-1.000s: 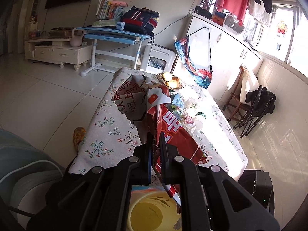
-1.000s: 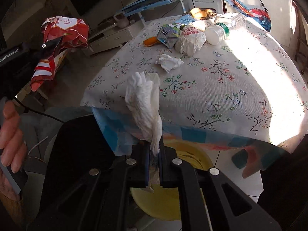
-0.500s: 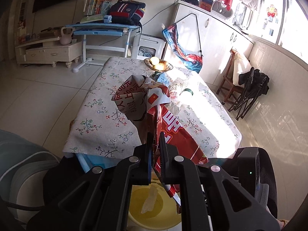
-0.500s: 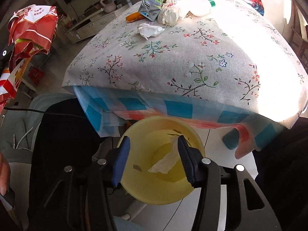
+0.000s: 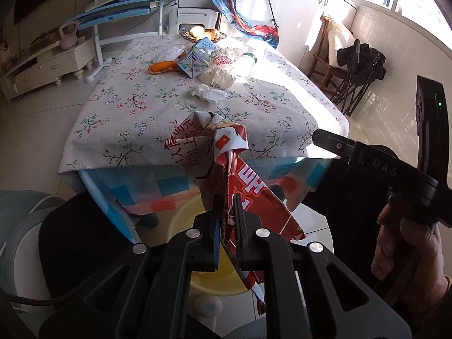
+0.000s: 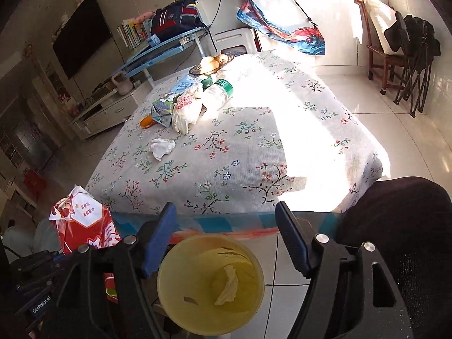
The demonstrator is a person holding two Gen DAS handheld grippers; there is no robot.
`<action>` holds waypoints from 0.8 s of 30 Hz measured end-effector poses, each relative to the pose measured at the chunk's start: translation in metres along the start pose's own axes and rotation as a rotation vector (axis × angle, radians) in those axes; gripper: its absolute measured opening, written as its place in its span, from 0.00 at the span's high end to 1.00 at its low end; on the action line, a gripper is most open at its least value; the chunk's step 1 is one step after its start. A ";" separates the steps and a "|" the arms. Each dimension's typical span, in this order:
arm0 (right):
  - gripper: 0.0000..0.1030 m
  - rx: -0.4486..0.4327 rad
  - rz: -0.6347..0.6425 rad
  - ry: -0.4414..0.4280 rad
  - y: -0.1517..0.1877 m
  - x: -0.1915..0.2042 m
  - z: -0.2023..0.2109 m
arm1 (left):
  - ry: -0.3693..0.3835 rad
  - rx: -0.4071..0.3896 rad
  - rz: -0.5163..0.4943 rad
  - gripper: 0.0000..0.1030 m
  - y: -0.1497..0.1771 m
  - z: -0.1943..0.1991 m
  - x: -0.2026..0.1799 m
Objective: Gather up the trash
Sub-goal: 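Drop the tissue into the yellow basin with the right tool while the left tool drops the wrapper there, then move both open tools back toward the items on the table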
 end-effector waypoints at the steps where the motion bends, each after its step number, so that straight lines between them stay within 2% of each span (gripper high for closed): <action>1: 0.32 -0.003 0.001 -0.002 0.000 0.001 0.000 | -0.009 0.018 -0.007 0.91 0.005 -0.004 -0.001; 4: 0.32 -0.008 0.007 -0.009 0.001 0.005 0.001 | -0.038 0.036 -0.013 0.70 0.013 -0.007 0.001; 5: 0.32 -0.011 0.009 -0.010 0.001 0.006 0.002 | -0.054 0.021 -0.014 0.54 0.012 -0.003 0.002; 6: 0.32 -0.016 0.011 -0.011 0.000 0.008 0.003 | -0.072 -0.003 -0.018 0.46 0.009 0.002 0.005; 15: 0.31 -0.081 0.051 -0.014 -0.003 0.022 0.022 | -0.200 -0.222 -0.017 0.28 -0.025 0.066 0.017; 19: 0.31 -0.123 0.089 -0.006 -0.007 0.031 0.034 | -0.228 -0.320 -0.003 0.22 -0.036 0.098 0.019; 24: 0.31 -0.163 0.140 0.003 -0.010 0.043 0.044 | -0.245 -0.391 0.022 0.17 -0.044 0.126 0.023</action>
Point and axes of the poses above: each gripper's, at about its wrist camera, not at the fingertips, and z roughly against the way its jaws point, x to its left, y to its underside, the point moved 10 cm from there along -z, roughly the way its jaws point, and after that the axes turned 7 degrees about z, right-handed, at the moved point
